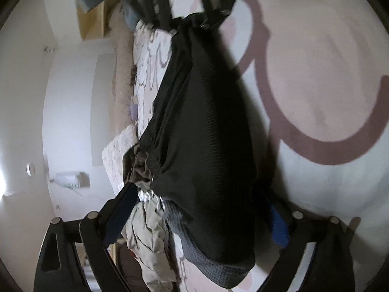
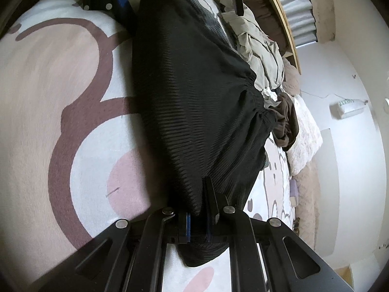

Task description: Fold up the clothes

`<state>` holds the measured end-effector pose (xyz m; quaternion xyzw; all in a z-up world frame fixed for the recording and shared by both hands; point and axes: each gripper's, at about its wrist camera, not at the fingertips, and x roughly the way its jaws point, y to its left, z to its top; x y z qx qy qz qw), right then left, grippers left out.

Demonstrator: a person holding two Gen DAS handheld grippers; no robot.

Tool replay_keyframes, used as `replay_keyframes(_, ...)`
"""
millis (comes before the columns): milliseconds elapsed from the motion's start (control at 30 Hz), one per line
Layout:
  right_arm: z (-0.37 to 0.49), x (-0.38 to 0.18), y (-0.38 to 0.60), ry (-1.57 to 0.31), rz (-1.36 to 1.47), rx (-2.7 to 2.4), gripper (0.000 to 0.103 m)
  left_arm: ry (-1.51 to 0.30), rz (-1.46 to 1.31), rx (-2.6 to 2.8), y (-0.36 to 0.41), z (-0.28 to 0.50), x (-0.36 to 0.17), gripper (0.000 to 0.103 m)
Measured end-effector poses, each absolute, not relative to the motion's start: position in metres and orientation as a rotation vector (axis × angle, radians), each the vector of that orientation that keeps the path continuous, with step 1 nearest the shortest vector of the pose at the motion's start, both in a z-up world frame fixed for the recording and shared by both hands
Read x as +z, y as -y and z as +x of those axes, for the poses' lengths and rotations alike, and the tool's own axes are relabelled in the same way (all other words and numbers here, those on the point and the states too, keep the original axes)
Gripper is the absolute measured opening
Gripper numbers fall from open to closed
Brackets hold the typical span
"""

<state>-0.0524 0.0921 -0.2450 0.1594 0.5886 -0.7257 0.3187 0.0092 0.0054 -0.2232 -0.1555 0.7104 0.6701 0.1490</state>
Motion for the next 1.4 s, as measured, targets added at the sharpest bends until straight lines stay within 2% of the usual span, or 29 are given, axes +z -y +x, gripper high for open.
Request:
replay_keyframes(33,-0.052,-0.245,-0.092,-1.547,0.42,-1.911,0.011,-2.064,-0.444,1.942,-0.003,0.008,-0.225,0.06)
replay_keyframes(133,-0.053,-0.245,-0.091,-1.551,0.421,-1.908,0.011,-2.138,-0.41,1.923,0.008,0.008,-0.235,0.039)
replay_keyframes(200,-0.054,-0.244,-0.09,-1.559,0.422,-1.904,0.011,-2.145,-0.403,1.921,0.012,0.01,-0.236,0.032)
replay_keyframes(333,-0.05,-0.241,-0.092,-1.584,0.408,-1.912,0.011,-2.082,-0.461,1.986,0.02,0.008,-0.231,0.027)
replay_keyframes(400,-0.047,-0.239,-0.092,-1.607,0.401,-1.933,0.019,-1.964,-0.55,2.054,0.022,0.001,-0.223,0.025)
replay_keyframes(467,-0.037,-0.237,-0.091,-1.665,0.352,-1.962,0.039,-1.755,-0.685,2.147,0.025,-0.01,-0.208,0.023)
replay_keyframes(533,-0.023,-0.234,-0.09,-1.714,0.255,-1.972,0.051,-1.501,-0.819,2.236,0.032,-0.023,-0.191,0.023)
replay_keyframes(700,-0.002,-0.245,-0.071,-1.82,0.086,-1.869,0.052,-1.087,-0.963,2.359,0.053,-0.044,-0.164,0.021)
replay_keyframes(933,-0.013,-0.248,-0.029,-1.793,0.009,-1.835,0.052,-0.678,-1.044,2.403,0.071,-0.051,-0.15,0.021)
replay_keyframes(1100,-0.031,-0.254,-0.03,-1.807,0.057,-1.899,0.046,-0.676,-1.055,2.398,0.067,-0.054,-0.154,0.021)
replay_keyframes(1167,-0.039,-0.257,-0.04,-1.863,0.086,-1.919,0.039,-0.705,-1.048,2.398,0.068,-0.052,-0.157,0.021)
replay_keyframes(1267,-0.044,-0.264,-0.06,-1.963,0.1,-1.914,0.036,-0.761,-1.026,2.403,0.068,-0.047,-0.16,0.021)
replay_keyframes(1400,-0.044,-0.27,-0.084,-2.037,0.099,-1.873,0.032,-1.01,-0.925,2.389,0.057,-0.032,-0.171,0.021)
